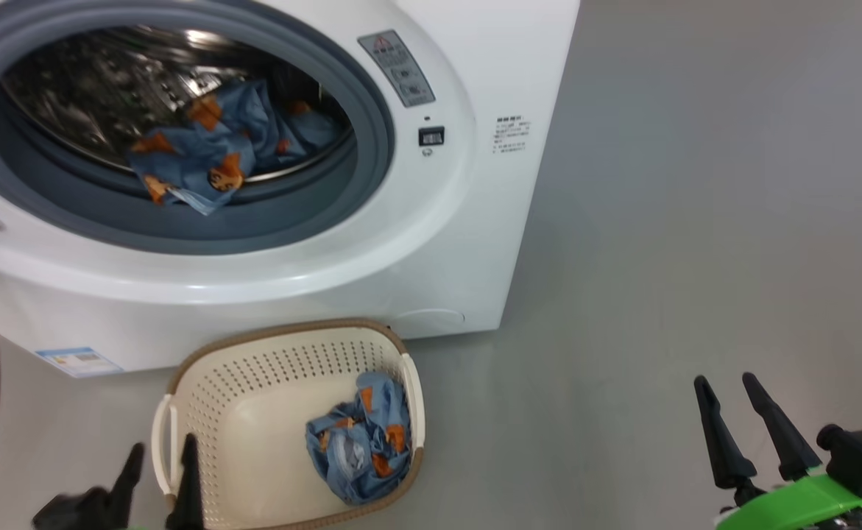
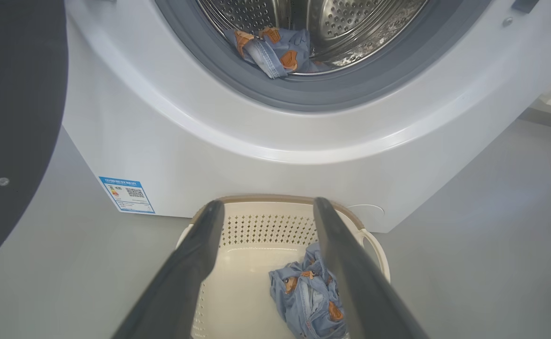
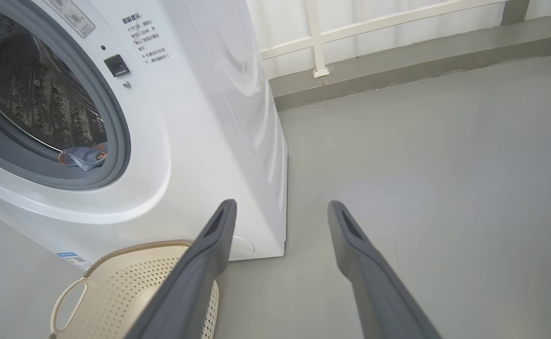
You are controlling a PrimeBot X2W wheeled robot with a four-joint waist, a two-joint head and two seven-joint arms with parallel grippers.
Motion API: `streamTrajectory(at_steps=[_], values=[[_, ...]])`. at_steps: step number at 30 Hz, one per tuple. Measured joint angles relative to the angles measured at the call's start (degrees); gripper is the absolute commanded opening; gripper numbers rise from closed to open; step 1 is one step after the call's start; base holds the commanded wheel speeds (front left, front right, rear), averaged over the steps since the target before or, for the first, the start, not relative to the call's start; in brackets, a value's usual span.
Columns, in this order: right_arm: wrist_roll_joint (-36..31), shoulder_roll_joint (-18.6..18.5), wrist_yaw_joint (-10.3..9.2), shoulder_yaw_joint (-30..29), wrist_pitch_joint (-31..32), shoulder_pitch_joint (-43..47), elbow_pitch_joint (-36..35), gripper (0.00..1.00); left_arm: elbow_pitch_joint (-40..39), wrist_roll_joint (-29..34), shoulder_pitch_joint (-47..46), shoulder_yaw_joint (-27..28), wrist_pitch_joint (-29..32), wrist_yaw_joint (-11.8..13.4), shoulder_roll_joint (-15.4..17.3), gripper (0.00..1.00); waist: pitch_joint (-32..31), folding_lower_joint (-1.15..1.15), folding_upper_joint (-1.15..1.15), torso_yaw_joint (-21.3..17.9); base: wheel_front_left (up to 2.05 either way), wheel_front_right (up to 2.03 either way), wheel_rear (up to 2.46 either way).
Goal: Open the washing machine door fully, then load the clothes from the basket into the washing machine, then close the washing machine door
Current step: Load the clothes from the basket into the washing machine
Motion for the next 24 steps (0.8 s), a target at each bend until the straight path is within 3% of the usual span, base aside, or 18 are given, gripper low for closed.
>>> streamTrajectory(at_steps=[24], values=[[-3.0, 5.6, 0.00, 1.6, 0.0, -11.8, -2.4, 1.00, 28.3, -16.0, -30.4, -30.5, 0.0, 0.0, 7.1, 1.00, 18.4, 0.00, 0.00, -4.8, 0.00, 0.00, 0.00]])
